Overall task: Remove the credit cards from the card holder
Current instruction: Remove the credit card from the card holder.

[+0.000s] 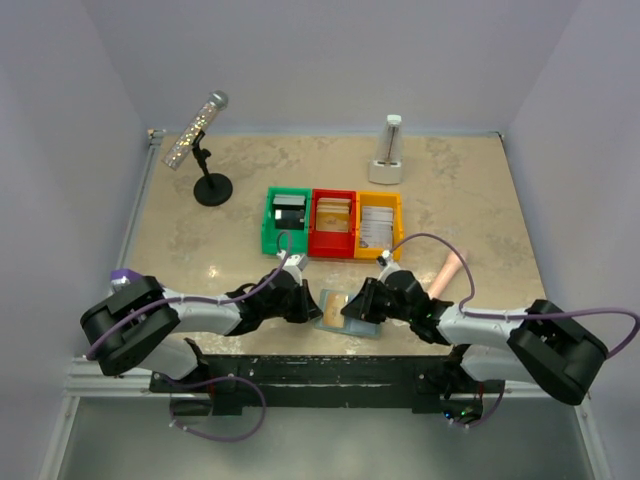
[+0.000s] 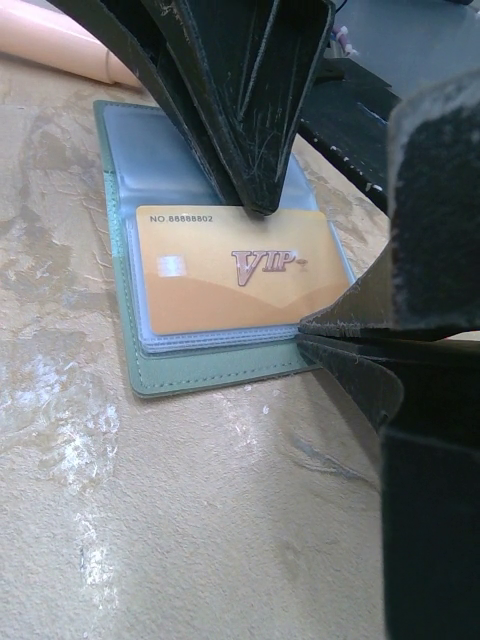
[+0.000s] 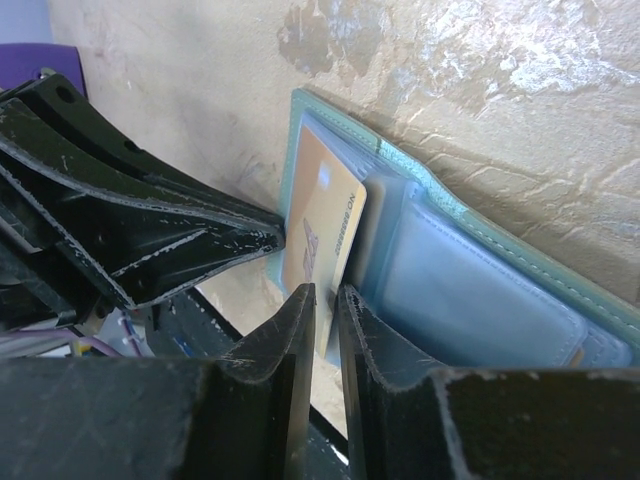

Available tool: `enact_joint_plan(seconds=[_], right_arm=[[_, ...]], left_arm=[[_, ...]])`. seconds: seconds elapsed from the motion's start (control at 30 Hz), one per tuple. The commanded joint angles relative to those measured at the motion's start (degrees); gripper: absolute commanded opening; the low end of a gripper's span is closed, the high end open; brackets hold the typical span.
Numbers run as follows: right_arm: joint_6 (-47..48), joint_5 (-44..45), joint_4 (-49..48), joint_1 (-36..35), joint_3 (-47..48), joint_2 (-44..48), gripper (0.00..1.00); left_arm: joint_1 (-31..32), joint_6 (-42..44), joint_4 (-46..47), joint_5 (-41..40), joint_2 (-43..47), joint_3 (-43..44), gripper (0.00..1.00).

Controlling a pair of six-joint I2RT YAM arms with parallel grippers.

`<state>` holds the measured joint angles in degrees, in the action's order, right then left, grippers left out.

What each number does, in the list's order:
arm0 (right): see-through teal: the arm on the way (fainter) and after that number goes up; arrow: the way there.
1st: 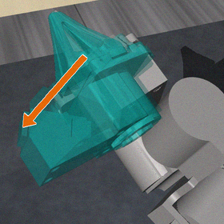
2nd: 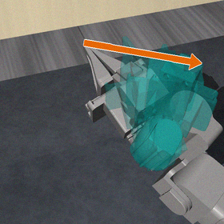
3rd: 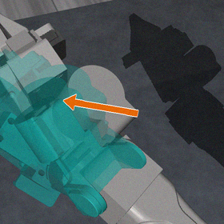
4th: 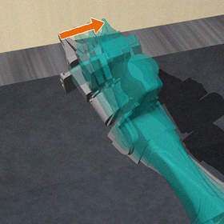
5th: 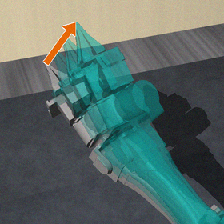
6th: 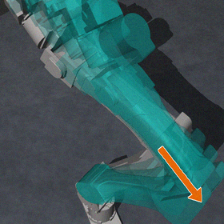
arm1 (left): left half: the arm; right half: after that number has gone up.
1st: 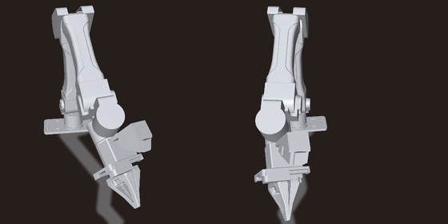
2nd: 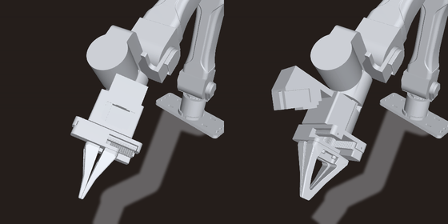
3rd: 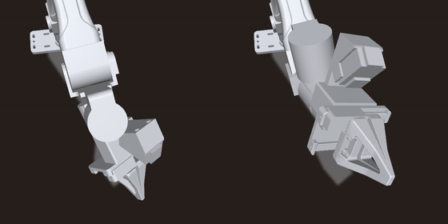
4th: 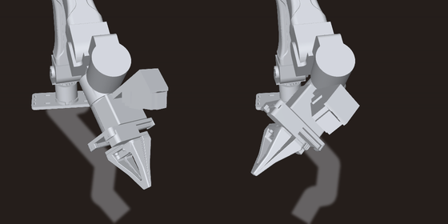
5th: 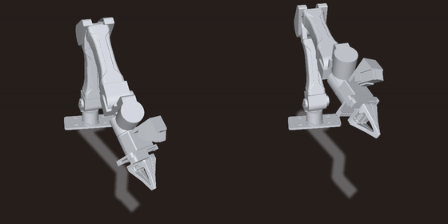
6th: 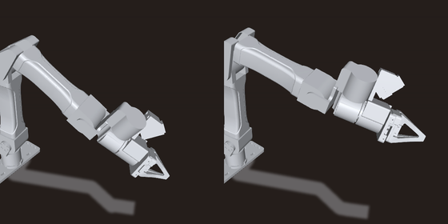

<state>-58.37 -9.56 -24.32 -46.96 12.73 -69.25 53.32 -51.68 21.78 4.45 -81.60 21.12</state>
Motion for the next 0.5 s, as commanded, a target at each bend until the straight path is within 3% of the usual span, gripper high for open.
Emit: enact_joint_plan(seconds=[0.0, 0.27, 0.47], right_arm=[[0.18, 0.25, -2.75, -0.50, 1.07, -0.53, 0.20], [0.18, -0.11, -3.46, -0.41, 1.24, -0.27, 0.31], [0.36, -0.19, -3.11, -0.50, 1.24, -0.01, 0.18]], left_arm=[[0.47, 0.70, -4.73, 0.03, -2.86, -0.82, 0.03], [0.47, 0.97, -4.20, 1.09, -4.09, -0.29, 0.02], [0.47, 0.97, -4.20, 1.09, -4.09, -0.29, 0.02]])
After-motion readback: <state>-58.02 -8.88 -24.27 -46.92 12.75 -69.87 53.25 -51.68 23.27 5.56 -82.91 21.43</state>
